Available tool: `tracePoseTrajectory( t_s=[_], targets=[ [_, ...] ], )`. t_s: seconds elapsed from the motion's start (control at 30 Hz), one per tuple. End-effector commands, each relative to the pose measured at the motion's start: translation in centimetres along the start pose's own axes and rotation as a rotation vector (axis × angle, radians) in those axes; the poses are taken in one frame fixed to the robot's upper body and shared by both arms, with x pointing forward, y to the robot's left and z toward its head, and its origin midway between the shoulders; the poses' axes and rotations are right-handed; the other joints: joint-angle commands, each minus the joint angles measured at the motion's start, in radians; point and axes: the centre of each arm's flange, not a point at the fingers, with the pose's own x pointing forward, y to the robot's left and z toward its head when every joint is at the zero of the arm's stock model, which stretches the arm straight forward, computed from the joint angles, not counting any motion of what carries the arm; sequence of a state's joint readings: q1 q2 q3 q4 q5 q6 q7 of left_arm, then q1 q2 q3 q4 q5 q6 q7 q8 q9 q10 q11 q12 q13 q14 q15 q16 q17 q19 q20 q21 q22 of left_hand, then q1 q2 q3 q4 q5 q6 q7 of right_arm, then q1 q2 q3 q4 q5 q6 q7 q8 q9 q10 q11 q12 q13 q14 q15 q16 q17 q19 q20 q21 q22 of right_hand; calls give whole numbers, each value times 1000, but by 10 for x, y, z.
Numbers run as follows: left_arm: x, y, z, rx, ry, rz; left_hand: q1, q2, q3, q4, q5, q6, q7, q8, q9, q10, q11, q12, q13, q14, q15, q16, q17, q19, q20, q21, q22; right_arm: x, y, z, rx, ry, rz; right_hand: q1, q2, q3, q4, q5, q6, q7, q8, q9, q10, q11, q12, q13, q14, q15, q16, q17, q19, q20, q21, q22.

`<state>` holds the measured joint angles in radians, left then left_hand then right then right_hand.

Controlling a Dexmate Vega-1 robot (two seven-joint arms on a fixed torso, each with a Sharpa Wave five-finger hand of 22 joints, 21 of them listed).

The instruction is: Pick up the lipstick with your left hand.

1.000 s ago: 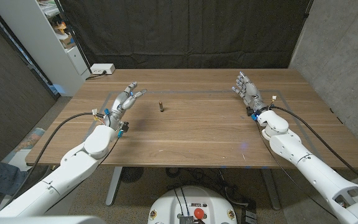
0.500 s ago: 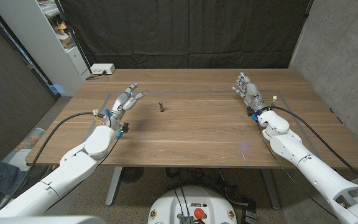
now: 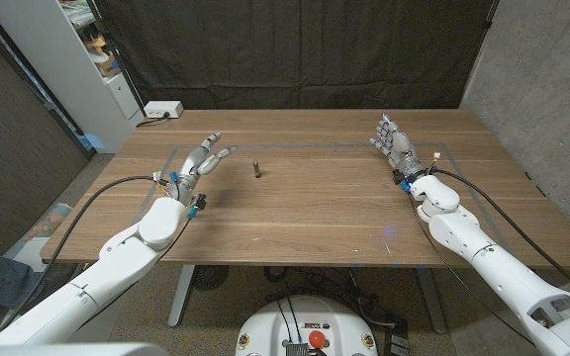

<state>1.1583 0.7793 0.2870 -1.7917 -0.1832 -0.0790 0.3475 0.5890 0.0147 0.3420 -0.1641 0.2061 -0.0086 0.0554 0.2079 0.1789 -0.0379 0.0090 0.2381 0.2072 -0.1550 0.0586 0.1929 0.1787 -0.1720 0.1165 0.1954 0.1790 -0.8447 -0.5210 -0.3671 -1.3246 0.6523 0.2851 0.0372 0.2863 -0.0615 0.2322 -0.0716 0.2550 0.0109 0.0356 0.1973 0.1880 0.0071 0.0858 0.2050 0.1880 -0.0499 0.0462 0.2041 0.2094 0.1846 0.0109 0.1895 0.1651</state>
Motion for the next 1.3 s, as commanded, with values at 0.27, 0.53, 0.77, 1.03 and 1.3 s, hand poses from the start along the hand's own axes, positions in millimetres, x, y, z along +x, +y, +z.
tracePoseTrajectory(
  t_s=[0.27,0.53,0.77,1.03,1.3],
  targets=[
    [8,-8,0,124,27,-1,22,-2,4,-2,-1,9,2,3,5,6,-2,4,4,4,-1,1,3,-93,8,6,4,10,-3,-4,8,0,-2,1,12,-2,-3,6,8,4,1,2,7,2,0,6,6,2,5,1,1,3,0,5],
    [10,-14,-2,123,38,-3,27,-4,5,-2,-1,15,1,5,5,9,-5,5,5,8,-2,2,3,-92,10,6,4,11,-5,-4,10,0,-2,0,13,-3,-4,6,8,4,1,2,9,5,0,6,6,2,5,1,2,4,0,5],
    [11,-19,-2,143,47,-5,33,-5,5,-2,-2,22,-2,6,5,16,-11,8,5,12,-4,3,3,-90,11,7,4,12,-6,-4,13,-3,-2,0,13,-3,-4,6,8,4,0,2,10,5,0,6,8,3,5,1,2,5,1,5],
    [11,-24,-3,185,53,-12,39,-6,6,-1,-3,28,-6,6,5,24,-13,10,5,17,-8,4,3,-86,9,9,4,14,-7,-5,16,-4,-5,0,13,-4,-5,6,8,3,0,2,10,5,0,6,7,3,4,1,2,5,1,5],
    [9,-26,-7,178,66,-7,42,-6,7,0,-3,31,-8,6,5,27,-15,11,6,20,-8,4,3,-85,11,9,4,15,-7,-5,13,-3,-4,0,13,-5,-5,7,9,4,0,2,9,4,-1,6,7,2,4,1,2,5,1,5]
  ],
)
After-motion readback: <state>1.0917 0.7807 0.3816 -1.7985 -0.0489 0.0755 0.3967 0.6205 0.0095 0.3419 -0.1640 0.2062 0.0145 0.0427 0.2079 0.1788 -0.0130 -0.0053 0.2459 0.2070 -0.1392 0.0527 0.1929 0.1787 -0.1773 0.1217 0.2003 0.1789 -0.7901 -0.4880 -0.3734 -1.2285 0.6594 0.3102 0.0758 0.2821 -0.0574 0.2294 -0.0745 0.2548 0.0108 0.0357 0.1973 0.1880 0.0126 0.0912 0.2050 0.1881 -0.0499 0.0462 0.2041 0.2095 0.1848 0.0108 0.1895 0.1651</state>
